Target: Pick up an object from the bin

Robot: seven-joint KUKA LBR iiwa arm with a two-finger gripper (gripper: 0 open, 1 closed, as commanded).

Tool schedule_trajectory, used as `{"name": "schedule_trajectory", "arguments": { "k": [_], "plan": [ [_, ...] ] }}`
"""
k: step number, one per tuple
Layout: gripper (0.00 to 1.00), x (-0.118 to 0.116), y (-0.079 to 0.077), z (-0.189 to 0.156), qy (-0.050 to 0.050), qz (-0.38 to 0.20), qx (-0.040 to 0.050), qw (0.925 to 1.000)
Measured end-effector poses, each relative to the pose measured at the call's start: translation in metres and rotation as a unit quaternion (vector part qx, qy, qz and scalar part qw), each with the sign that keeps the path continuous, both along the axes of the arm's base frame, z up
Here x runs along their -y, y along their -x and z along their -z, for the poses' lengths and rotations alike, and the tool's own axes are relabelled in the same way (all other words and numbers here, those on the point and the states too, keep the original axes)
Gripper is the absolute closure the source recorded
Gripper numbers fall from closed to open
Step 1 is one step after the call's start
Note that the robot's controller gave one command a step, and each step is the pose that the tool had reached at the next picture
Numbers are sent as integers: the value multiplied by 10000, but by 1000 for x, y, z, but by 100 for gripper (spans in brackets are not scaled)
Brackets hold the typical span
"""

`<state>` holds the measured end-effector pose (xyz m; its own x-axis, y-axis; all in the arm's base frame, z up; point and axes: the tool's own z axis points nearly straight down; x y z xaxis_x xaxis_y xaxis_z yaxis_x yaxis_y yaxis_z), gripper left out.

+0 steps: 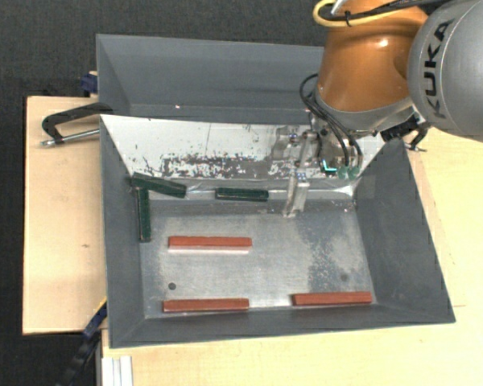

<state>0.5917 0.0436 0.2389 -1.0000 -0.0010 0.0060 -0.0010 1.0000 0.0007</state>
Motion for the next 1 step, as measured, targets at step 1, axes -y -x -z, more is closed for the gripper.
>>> {"name": "schedule_trajectory", "arguments": {
  "k": [1],
  "plan": [
    [0,0,-1,-5,-4,5,44,10000]
  ]
}}
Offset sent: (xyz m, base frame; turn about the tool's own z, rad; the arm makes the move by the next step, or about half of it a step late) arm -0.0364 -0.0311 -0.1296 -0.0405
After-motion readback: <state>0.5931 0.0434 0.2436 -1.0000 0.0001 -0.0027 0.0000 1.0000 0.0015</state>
